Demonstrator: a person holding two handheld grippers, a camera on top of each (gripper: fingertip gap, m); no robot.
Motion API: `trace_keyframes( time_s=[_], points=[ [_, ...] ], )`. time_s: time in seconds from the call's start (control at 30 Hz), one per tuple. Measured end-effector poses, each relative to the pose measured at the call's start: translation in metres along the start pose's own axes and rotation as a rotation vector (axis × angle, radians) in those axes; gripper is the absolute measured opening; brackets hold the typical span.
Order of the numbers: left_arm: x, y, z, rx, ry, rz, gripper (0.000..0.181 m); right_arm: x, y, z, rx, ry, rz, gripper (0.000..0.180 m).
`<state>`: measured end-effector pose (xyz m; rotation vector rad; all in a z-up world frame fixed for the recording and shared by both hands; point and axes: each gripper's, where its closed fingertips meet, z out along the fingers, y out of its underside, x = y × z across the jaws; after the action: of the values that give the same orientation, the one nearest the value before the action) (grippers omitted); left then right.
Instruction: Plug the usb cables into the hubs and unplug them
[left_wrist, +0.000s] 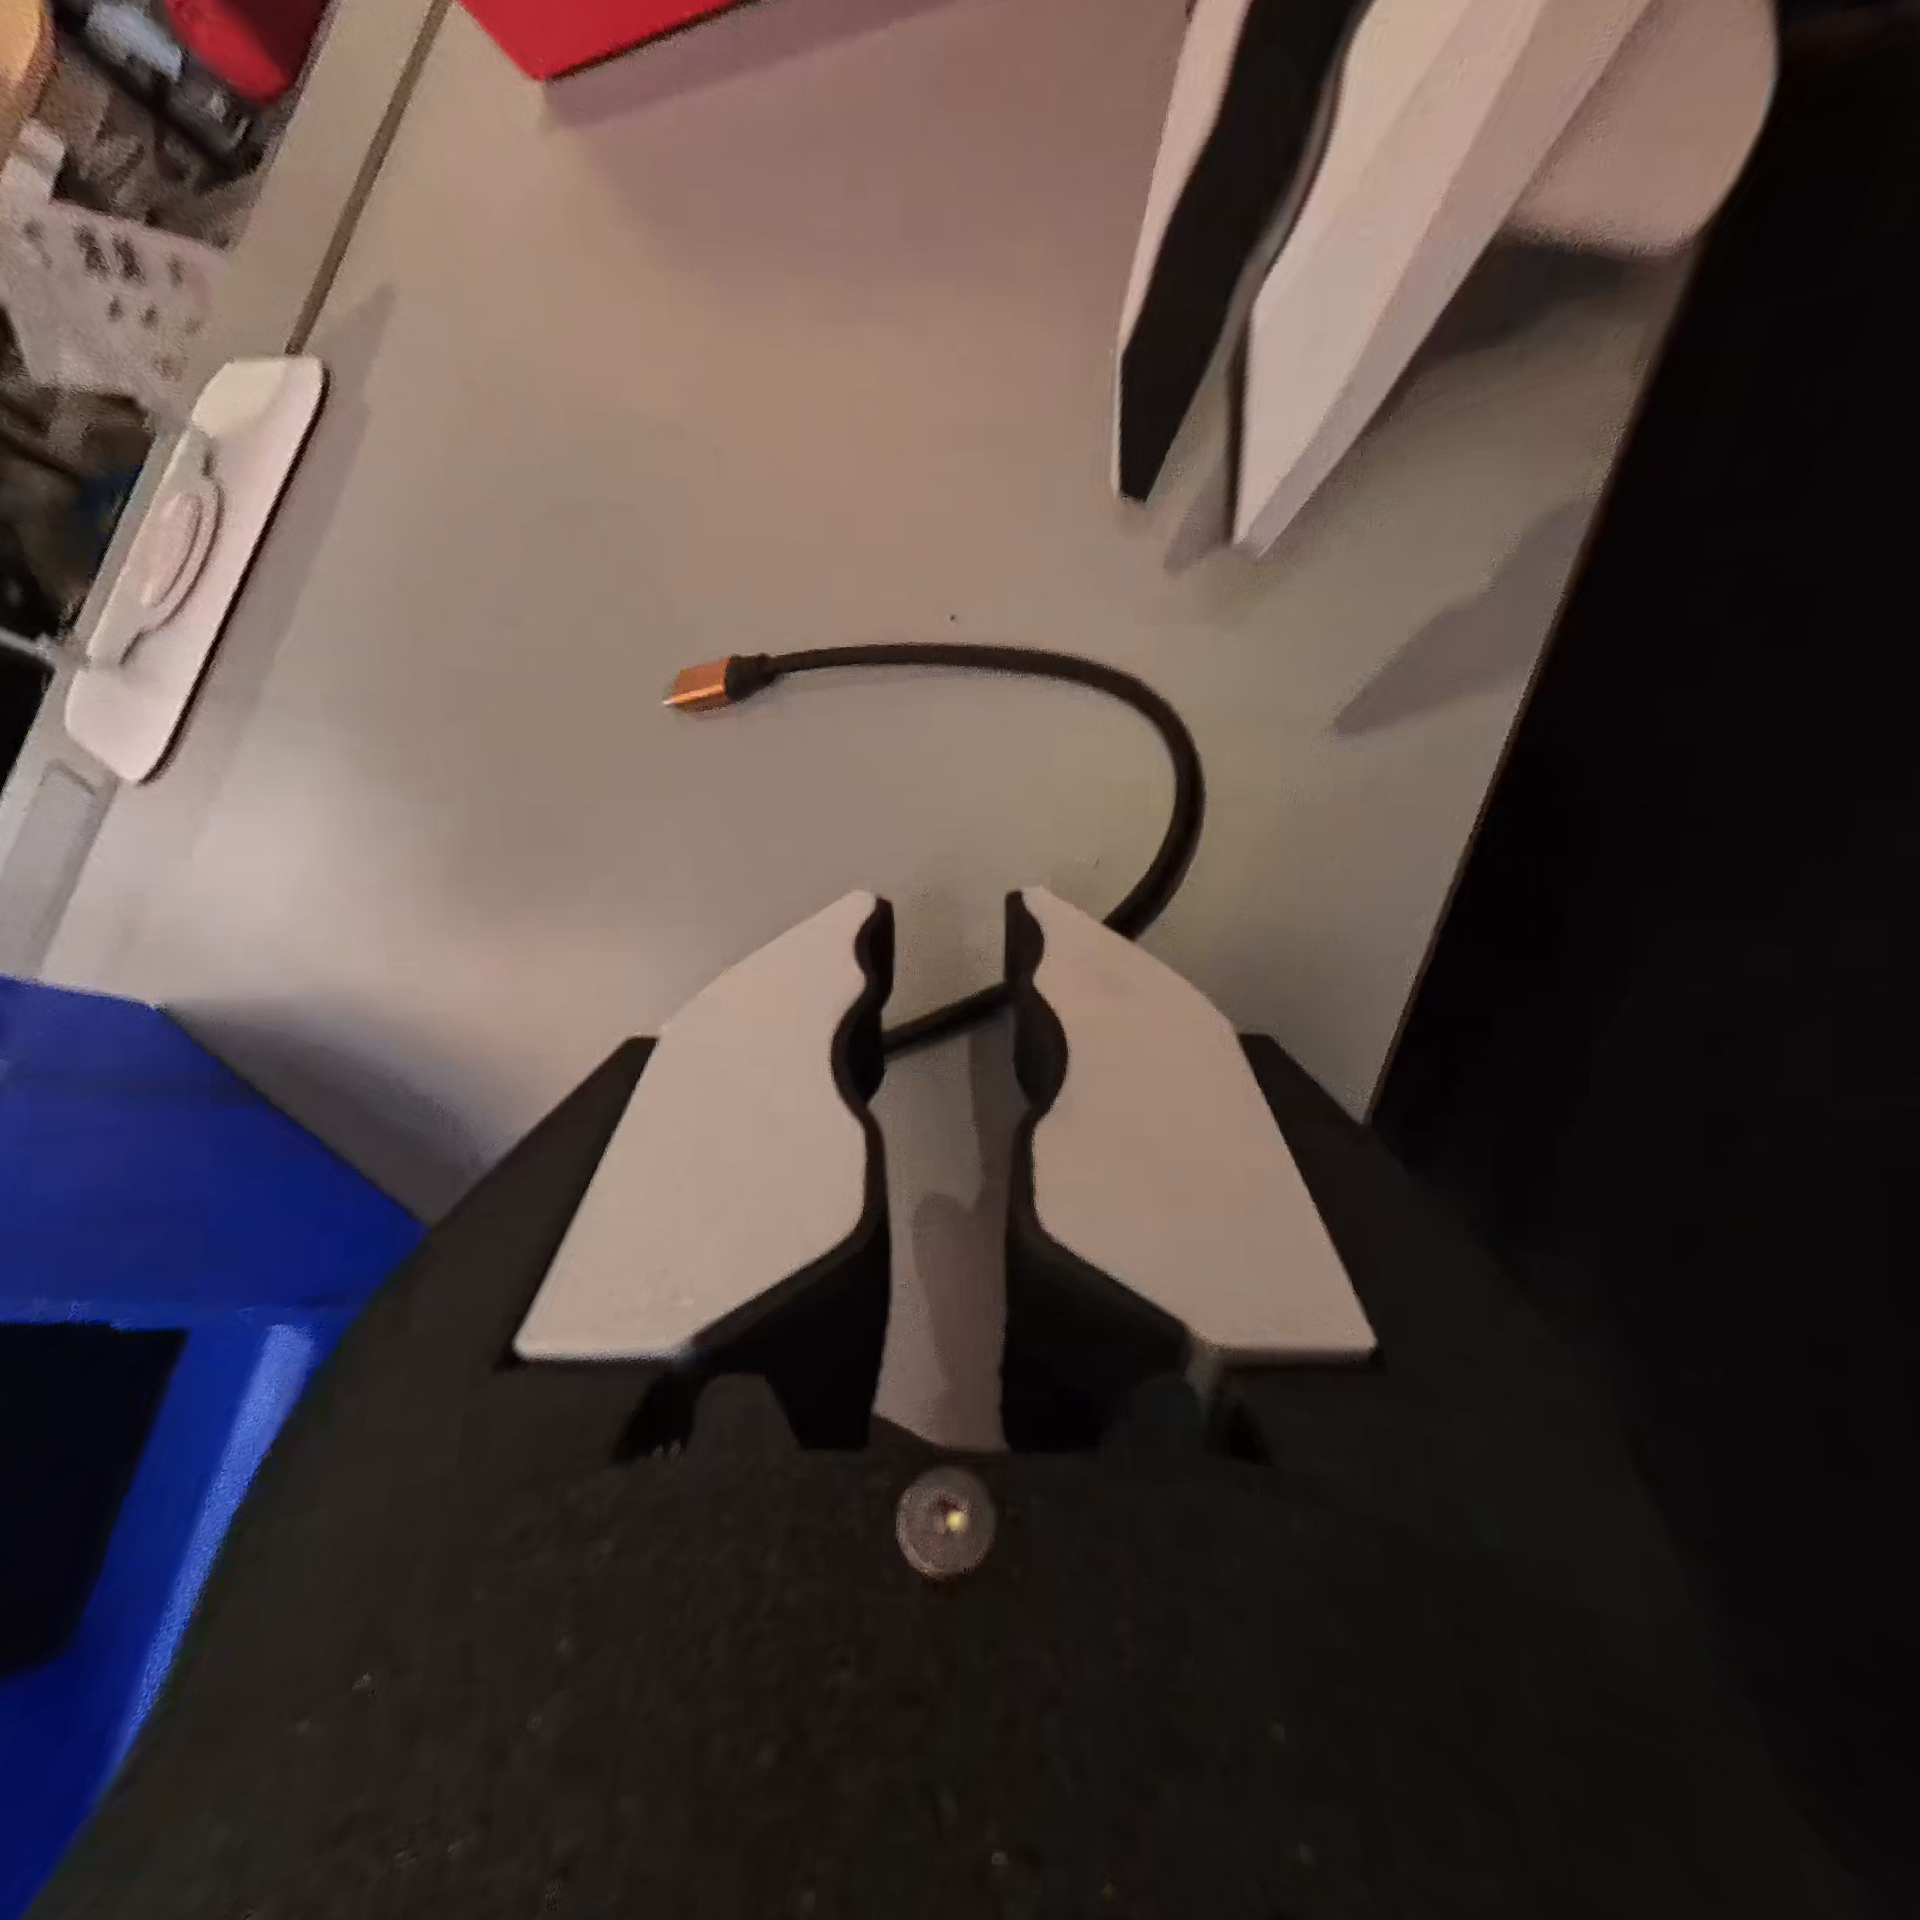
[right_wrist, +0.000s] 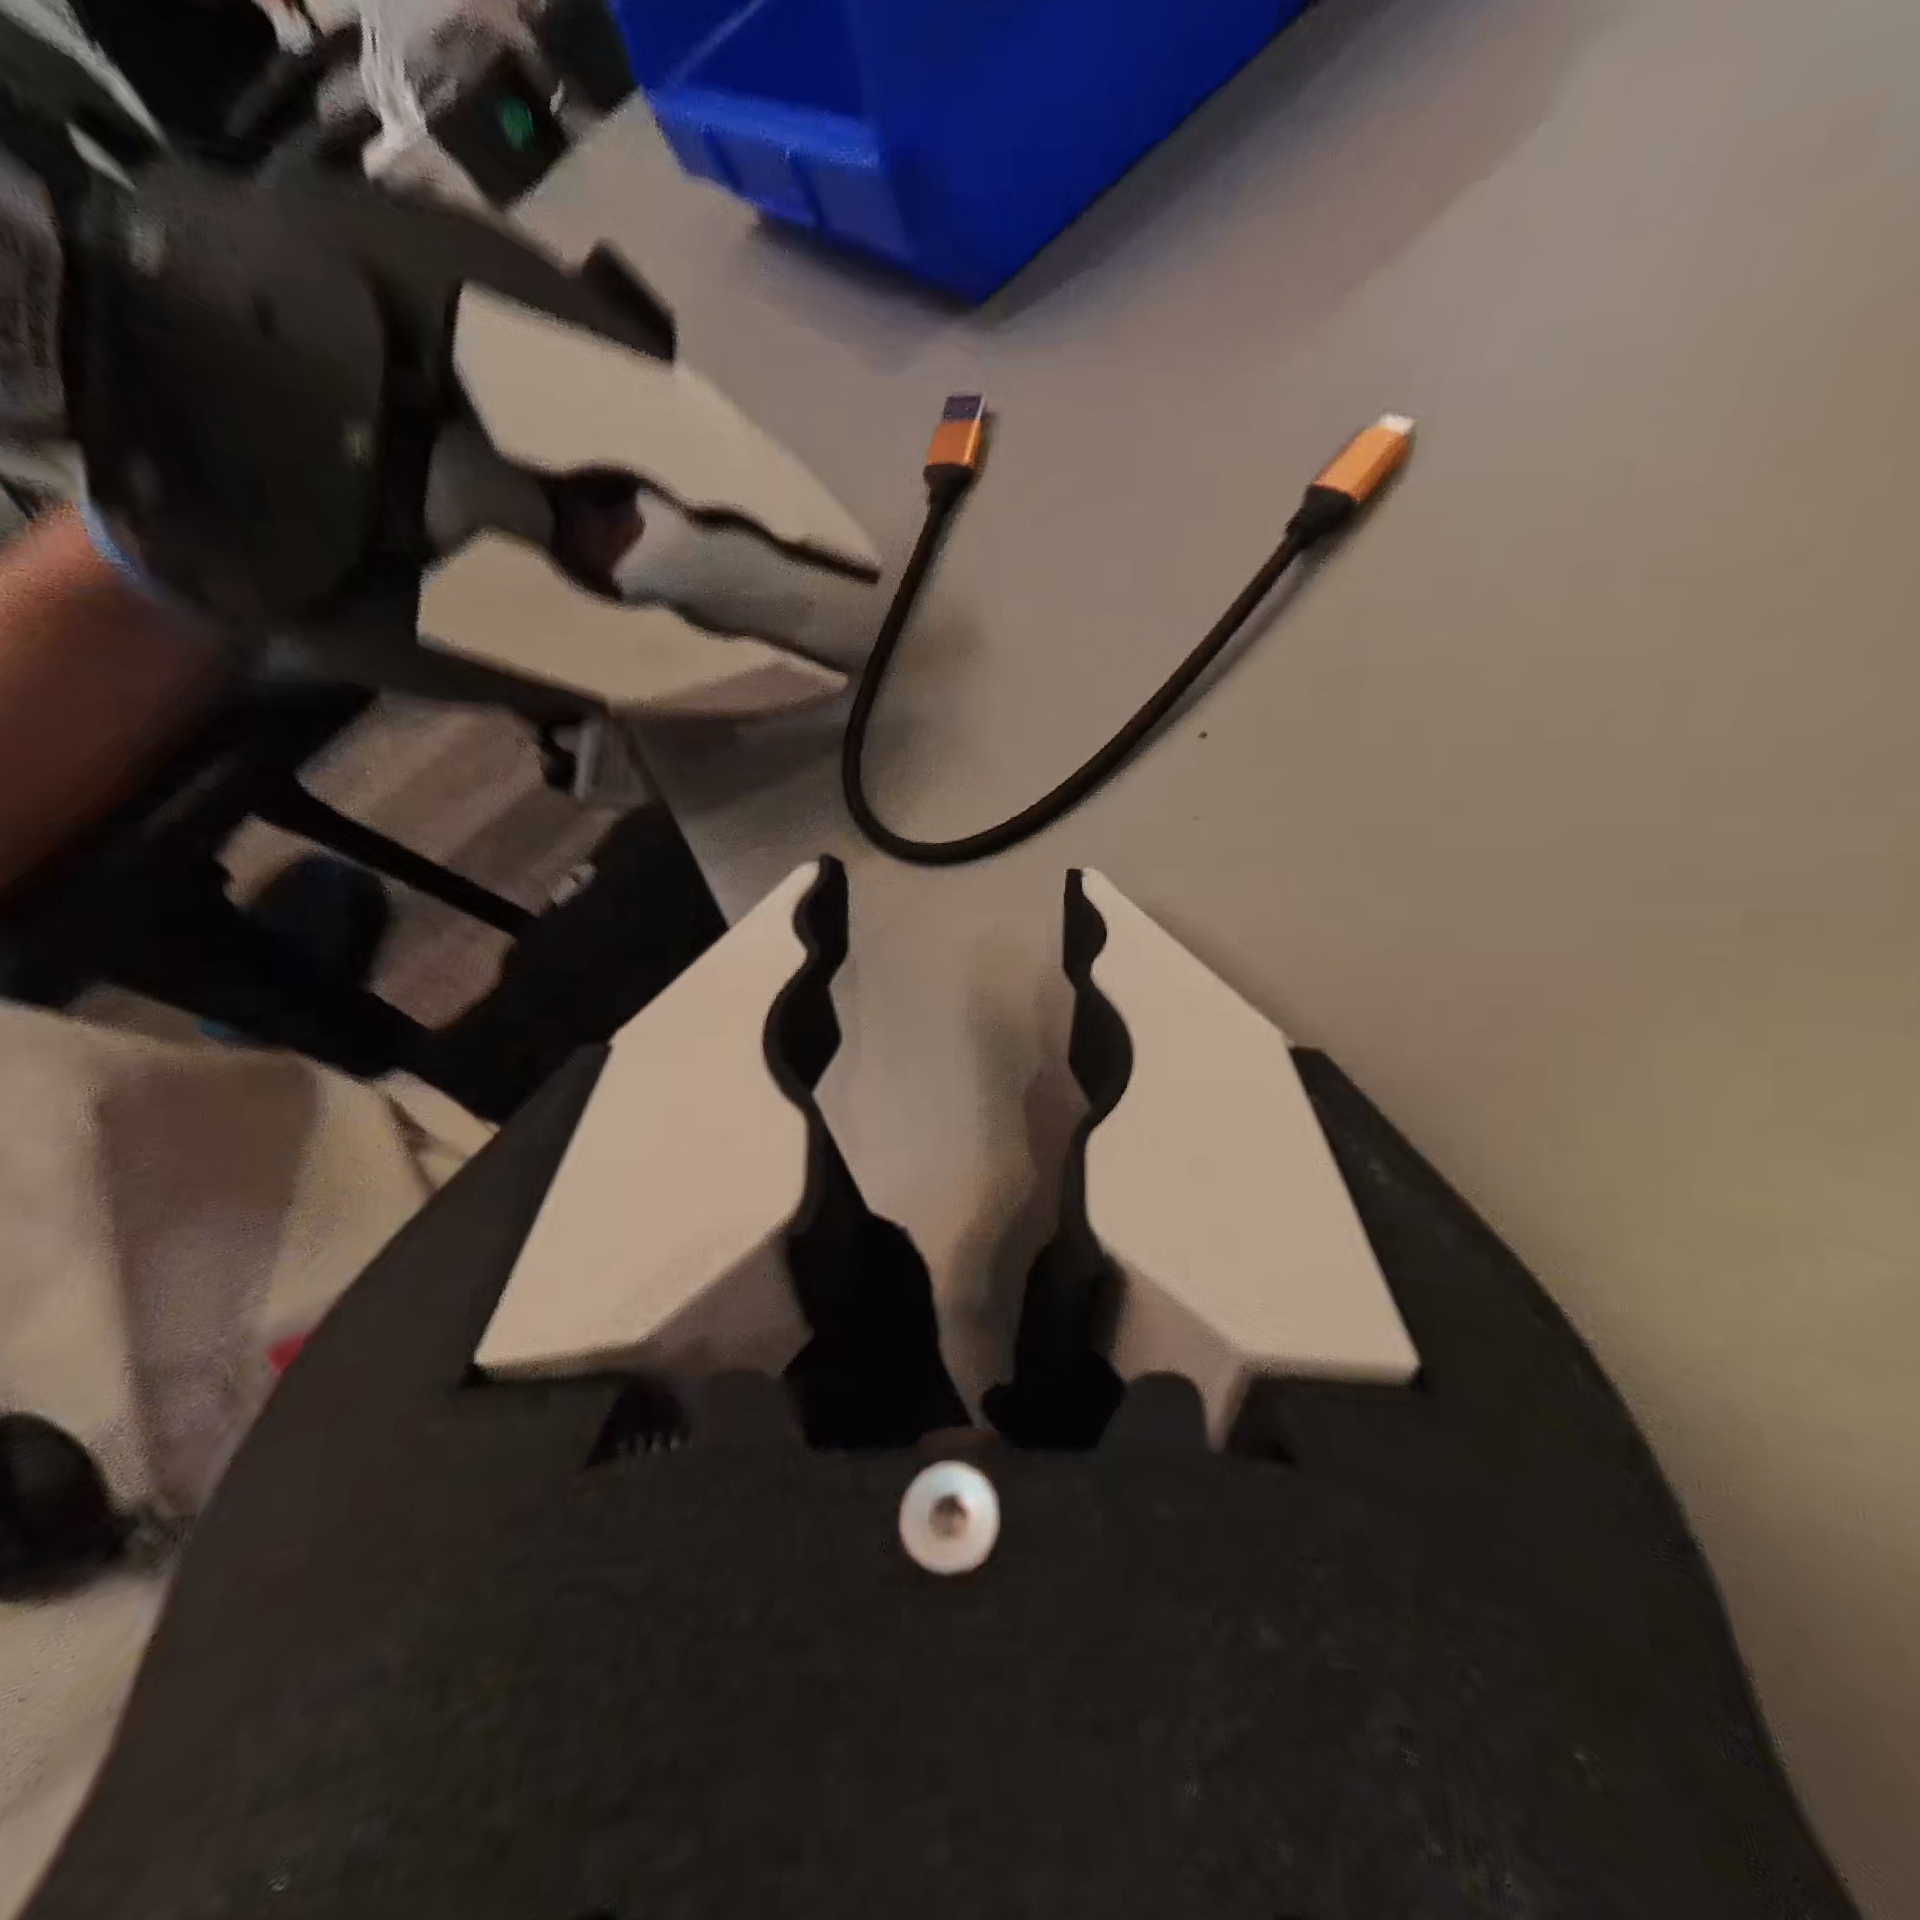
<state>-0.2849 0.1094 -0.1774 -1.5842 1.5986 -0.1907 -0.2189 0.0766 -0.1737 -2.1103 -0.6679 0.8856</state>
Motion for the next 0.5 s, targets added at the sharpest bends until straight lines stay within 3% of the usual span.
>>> trace_keyframes(
  time_s=[0.17,0.27,0.37,0.5],
  points=[
    [0.004,0.017,-0.003,-0.022,0.306,0.025,0.03,-0.011,0.004,0.002,-0.03,0.006,-0.184,0.04],
    [0.008,0.025,0.001,-0.067,0.448,0.065,0.019,-0.014,0.0,0.002,-0.019,-0.01,-0.18,0.04],
    [0.007,0.021,0.008,-0.066,0.449,0.158,0.006,-0.008,-0.002,-0.001,-0.01,0.006,-0.163,0.04],
    [0.01,0.007,0.019,-0.039,0.361,0.21,0.002,0.006,-0.002,-0.003,-0.022,0.08,-0.213,0.046]
  ],
)
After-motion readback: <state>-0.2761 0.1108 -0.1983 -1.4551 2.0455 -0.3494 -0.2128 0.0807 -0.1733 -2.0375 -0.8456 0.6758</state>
